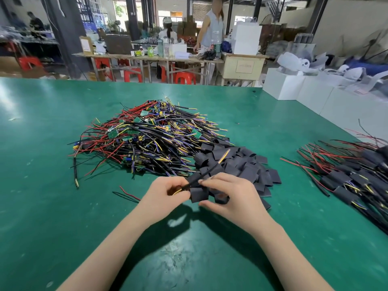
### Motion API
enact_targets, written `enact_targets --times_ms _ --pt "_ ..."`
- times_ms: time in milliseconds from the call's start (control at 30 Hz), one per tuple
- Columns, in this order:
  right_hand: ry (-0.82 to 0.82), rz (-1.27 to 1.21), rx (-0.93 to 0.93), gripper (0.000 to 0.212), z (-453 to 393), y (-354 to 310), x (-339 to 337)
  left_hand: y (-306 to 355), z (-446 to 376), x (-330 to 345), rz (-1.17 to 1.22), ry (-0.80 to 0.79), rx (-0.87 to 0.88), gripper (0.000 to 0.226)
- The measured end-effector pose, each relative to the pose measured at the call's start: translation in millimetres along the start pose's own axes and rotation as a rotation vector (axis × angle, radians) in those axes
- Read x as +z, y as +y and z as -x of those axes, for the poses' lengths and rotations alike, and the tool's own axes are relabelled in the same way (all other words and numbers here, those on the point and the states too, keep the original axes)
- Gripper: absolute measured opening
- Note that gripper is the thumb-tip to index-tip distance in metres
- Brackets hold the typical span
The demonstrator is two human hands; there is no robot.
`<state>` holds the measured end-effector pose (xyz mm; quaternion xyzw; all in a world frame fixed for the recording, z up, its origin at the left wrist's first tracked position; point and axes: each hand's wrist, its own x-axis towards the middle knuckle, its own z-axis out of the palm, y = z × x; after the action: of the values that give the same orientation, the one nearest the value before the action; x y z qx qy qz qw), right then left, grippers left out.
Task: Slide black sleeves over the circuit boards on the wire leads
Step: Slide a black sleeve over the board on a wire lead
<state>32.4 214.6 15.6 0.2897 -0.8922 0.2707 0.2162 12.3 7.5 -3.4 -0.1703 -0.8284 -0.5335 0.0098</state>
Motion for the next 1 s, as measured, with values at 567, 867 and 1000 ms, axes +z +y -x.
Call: enact_targets --times_ms 567,867,1000 --pt "0.237 -0.021 0.219 0.025 4 39 -29 -4 0 -34 -0.222 0.061 0.082 0.026" --pt "0.080 0.213 0.025 0.031 5 29 -30 3 5 -27 -0.284 0.022 0.102 0.021" --pt "0.049 0.419 -0.100 0.032 -1 17 -20 8 8 -16 -0.317 0.005 0.167 0.020"
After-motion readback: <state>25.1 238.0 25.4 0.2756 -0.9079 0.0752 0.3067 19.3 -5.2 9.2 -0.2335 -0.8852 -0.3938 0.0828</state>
